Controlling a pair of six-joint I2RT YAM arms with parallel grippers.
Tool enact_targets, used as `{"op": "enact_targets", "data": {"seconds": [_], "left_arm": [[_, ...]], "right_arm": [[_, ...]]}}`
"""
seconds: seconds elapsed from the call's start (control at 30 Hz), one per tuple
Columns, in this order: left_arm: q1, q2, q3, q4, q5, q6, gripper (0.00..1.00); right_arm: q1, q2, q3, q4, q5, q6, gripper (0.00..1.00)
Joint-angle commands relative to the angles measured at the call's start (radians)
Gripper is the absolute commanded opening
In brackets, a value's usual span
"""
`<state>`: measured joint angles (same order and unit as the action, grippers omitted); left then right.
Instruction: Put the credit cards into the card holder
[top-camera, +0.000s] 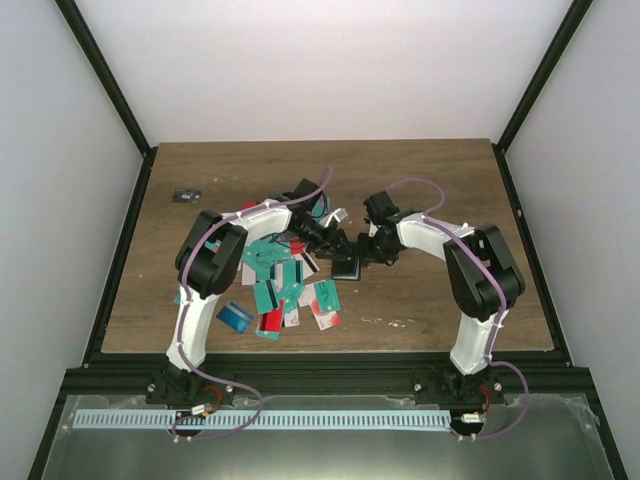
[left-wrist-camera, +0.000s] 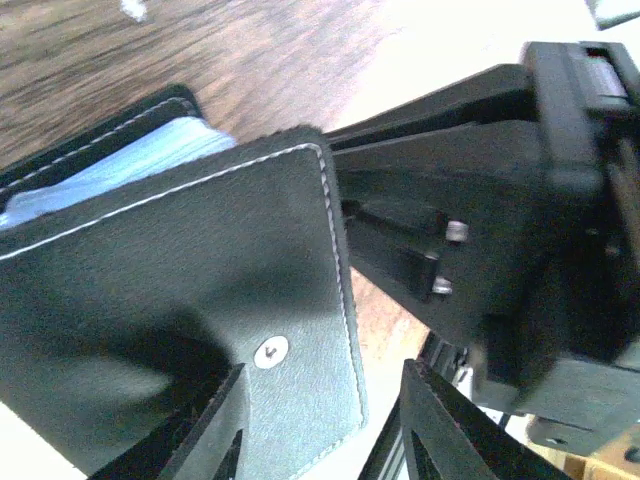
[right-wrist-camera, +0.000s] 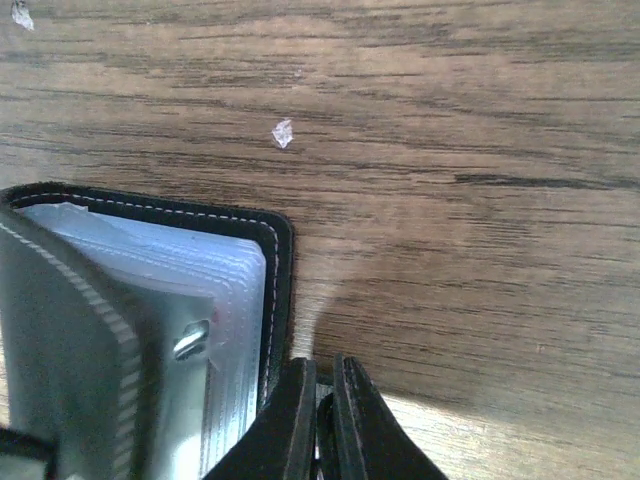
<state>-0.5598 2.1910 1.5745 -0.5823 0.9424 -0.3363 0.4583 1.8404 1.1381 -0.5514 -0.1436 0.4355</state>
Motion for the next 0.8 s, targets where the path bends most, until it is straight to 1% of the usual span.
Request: {"op": "enact_targets", "data": {"seconds": [0.0, 0.07, 0.17, 0.23, 0.33, 0.5, 0.63, 0.77], "left_arm": [[-0.002, 0.019, -0.036, 0.069, -0.053, -0.045, 0.41], [-0.001, 0.012, -0.056, 0.09, -0.075, -0.065, 0.37], [-0.002, 0.007, -0.078, 0.09, -0.153, -0.101, 0.25], [-0.002, 0.007, -0.084, 0.085, -0.185, -0.108, 0.19], [-0.002, 0.007, -0.08, 0.056, -0.241, -0.102, 0.13], [-0.014, 0.03, -0.04, -0.03, -0.349, -0.073, 0.06], [-0.038, 0.045, -0.013, -0.071, -0.421, -0.056, 0.05], [-0.049, 0.06, 0.008, -0.096, -0.458, -0.058, 0.05]], "right_arm": [[-0.014, -0.012, -0.04, 0.029, -0.043, 0.019, 0.01], [-0.019, -0.016, -0.042, 0.025, -0.043, 0.017, 0.01], [-0.022, -0.021, -0.042, 0.021, -0.047, 0.01, 0.01], [-0.025, -0.024, -0.036, 0.016, -0.049, 0.007, 0.01], [-0.026, -0.03, -0.022, 0.0, -0.049, 0.001, 0.01], [-0.026, -0.035, 0.011, -0.033, -0.044, -0.001, 0.01], [-0.027, -0.041, 0.034, -0.053, -0.058, 0.009, 0.01], [-0.026, -0.045, 0.057, -0.055, -0.101, 0.031, 0.01]]}}
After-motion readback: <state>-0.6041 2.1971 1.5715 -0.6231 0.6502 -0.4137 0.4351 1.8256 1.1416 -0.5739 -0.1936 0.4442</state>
